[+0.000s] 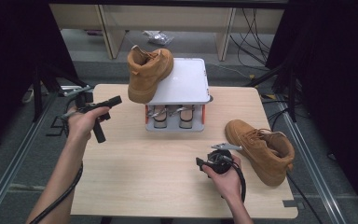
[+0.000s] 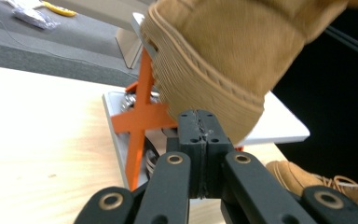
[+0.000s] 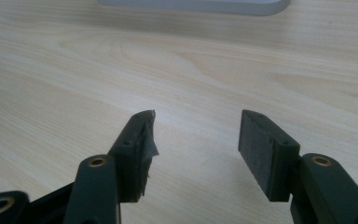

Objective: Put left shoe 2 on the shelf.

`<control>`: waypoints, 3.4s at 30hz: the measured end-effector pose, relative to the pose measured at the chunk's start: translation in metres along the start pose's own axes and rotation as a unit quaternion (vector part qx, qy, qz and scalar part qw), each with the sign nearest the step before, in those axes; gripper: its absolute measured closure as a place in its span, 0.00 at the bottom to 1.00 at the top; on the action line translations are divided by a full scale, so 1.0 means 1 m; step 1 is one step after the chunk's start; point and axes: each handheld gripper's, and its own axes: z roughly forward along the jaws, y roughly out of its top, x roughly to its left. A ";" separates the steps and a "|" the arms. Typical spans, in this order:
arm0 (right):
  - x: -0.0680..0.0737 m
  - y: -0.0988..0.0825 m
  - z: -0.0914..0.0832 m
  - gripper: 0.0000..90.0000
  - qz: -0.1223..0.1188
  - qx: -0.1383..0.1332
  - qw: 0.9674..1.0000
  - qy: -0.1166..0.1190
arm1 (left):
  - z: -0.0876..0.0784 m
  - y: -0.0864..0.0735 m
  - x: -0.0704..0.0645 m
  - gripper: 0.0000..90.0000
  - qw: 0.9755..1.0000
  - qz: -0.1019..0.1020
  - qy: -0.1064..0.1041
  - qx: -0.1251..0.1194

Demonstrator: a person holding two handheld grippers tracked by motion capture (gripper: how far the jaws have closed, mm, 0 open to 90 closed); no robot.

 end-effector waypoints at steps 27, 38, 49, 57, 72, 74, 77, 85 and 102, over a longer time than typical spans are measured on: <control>-0.002 -0.001 0.000 0.51 -0.006 0.003 1.000 -0.005 | 0.027 -0.010 -0.018 1.00 1.000 -0.004 0.009 0.015; -0.002 -0.001 0.000 0.51 -0.008 0.007 1.000 -0.008 | 0.034 -0.011 -0.027 1.00 1.000 -0.003 0.005 0.025; -0.001 -0.001 -0.002 0.51 0.012 0.009 1.000 -0.007 | 0.050 -0.012 -0.038 1.00 0.999 0.005 -0.001 0.037; -0.004 0.000 -0.002 0.51 -0.007 0.007 1.000 -0.008 | 0.058 -0.013 -0.043 1.00 0.999 0.012 -0.004 0.046; -0.006 0.001 -0.004 0.51 -0.012 -0.003 1.000 -0.006 | 0.057 -0.018 -0.046 0.98 0.999 0.029 -0.006 0.030; -0.008 0.002 -0.005 0.51 -0.015 -0.006 1.000 -0.007 | 0.053 -0.021 -0.046 0.93 0.999 0.045 -0.009 0.021; -0.009 0.003 -0.008 0.51 -0.005 -0.008 1.000 -0.010 | 0.043 -0.026 -0.045 0.88 0.998 0.056 -0.013 0.009; -0.015 0.007 -0.015 0.51 0.000 -0.013 1.000 -0.020 | 0.010 -0.052 -0.030 0.73 0.995 0.100 0.025 -0.016; -0.020 0.009 -0.025 0.51 0.025 -0.020 0.999 -0.019 | -0.028 -0.112 0.008 0.56 0.989 0.113 0.098 -0.021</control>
